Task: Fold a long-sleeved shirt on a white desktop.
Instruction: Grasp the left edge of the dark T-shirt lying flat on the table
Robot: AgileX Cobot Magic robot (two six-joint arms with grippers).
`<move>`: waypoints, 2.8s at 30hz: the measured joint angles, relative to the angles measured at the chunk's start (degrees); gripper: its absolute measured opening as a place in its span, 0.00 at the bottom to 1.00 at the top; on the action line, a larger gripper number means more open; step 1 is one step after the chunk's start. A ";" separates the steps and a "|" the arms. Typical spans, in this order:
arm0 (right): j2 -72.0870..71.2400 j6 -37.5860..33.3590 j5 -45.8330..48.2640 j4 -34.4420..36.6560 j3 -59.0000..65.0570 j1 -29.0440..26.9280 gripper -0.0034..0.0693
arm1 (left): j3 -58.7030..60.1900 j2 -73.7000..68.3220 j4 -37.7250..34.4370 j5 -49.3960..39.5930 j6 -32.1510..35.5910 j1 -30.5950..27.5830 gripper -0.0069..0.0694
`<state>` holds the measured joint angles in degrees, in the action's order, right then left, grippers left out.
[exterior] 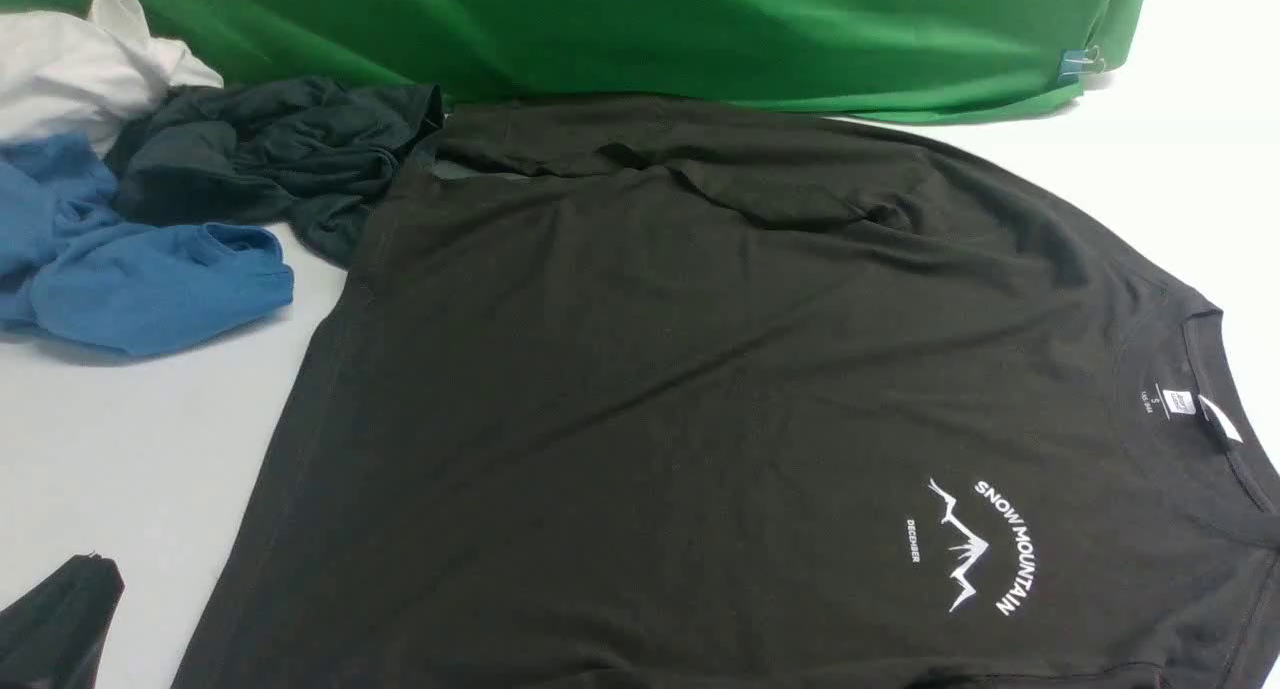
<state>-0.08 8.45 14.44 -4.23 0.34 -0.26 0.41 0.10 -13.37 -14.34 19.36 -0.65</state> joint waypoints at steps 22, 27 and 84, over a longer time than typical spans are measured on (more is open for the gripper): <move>0.00 0.00 0.00 0.00 0.00 0.00 0.38 | 0.00 0.00 0.00 0.00 0.06 -0.12 0.12; 0.00 0.00 0.00 0.00 0.00 0.00 0.38 | 0.00 0.00 0.03 0.07 0.06 -0.12 0.12; 0.00 0.00 0.00 0.00 0.00 0.00 0.38 | -35.64 -52.69 -17.68 -36.35 20.05 26.22 0.12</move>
<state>-0.08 8.45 14.44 -4.23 0.34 -0.26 -35.23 -52.58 -31.05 -50.69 39.40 25.57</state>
